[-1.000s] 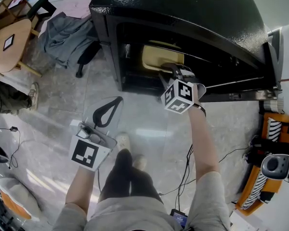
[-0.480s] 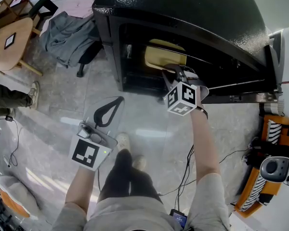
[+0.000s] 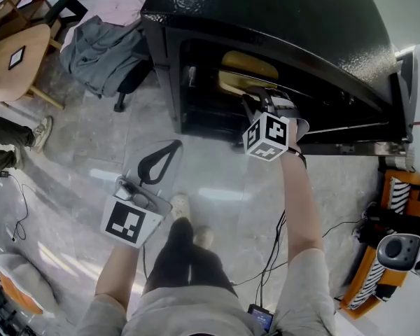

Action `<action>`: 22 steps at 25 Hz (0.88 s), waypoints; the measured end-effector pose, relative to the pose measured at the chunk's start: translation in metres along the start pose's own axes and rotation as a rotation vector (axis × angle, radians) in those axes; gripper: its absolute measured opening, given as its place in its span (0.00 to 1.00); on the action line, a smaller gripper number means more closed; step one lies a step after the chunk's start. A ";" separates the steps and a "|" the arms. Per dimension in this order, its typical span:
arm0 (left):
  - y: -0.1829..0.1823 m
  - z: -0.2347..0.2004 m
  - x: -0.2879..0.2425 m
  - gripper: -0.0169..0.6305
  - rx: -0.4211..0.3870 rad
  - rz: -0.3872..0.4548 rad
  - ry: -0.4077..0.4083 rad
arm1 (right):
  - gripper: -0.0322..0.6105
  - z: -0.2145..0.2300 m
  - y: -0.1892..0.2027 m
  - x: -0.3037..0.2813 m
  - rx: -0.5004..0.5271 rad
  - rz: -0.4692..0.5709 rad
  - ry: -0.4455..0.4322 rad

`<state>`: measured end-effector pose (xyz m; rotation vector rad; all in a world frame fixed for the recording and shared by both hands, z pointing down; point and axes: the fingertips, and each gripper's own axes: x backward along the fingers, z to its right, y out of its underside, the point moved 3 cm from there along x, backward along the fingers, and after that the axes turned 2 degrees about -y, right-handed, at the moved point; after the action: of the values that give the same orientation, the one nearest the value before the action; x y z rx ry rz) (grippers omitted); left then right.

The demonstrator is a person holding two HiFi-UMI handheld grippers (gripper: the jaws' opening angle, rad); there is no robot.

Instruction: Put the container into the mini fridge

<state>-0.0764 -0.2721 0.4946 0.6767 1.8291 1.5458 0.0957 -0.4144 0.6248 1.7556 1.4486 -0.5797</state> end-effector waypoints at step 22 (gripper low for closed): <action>-0.002 -0.003 -0.003 0.03 -0.004 -0.002 -0.007 | 0.14 0.019 -0.001 0.030 -0.549 0.241 0.142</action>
<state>-0.0761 -0.2768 0.4932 0.6774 1.8207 1.5438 0.1050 -0.4115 0.5909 1.5106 1.3041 0.0730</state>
